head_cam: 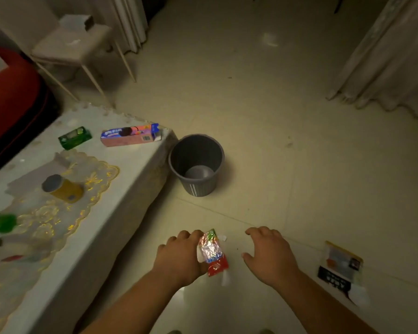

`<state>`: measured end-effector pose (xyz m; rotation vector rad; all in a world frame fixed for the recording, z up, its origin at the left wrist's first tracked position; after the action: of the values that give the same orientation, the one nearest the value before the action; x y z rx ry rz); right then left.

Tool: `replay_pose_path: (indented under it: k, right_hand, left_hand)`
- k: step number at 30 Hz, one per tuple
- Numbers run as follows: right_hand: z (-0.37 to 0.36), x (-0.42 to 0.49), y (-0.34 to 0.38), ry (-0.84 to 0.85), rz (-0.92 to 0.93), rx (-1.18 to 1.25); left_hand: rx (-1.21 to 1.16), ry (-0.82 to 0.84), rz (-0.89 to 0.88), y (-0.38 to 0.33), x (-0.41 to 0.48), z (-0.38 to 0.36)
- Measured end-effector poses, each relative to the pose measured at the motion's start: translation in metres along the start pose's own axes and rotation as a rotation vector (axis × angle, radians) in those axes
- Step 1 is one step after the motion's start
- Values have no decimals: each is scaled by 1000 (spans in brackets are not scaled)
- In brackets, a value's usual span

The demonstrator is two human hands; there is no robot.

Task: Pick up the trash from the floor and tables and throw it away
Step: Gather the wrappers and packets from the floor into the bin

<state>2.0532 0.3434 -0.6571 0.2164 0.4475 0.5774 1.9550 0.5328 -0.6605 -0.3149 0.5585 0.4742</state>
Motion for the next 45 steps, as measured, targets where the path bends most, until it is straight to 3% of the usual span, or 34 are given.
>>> replay_pose_path:
  k: [11,15,20,27,34,40,45]
  right_hand:
    - [-280,183,-102,60,184,-3]
    - [-361,228,-119,36,247,77]
    - [-433,269,-143,20,244,96]
    - [-458,280,-127,16,304,119]
    - [-469,280,-132,49,170,218]
    - [-452,263,-151,38,113,298]
    - [-377,235,-143,-42,122,338]
  left_hand:
    - [-173,70,59,10,252,-292]
    - [-291,13,107,21,319,-355]
    - [-224,-14,185,35,365,-409]
    - [-109,-70,185,41,369,-421]
    - [-124,-107,130,47,367,-411]
    - [-299,-44,41,62,368,-402]
    - [-522,-38,-12,60,333,-343]
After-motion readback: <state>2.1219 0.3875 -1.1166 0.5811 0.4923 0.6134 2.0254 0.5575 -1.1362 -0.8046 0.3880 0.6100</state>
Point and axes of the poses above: each hand's wrist, its own x-axis towards the middle knuckle, its own z-axis out of the back of the hand, y = z × x, the point moved 10 cm from there along x, towards the middle knuckle, and after that the axes turned 7 degrees about z, right-handed, at the moved point
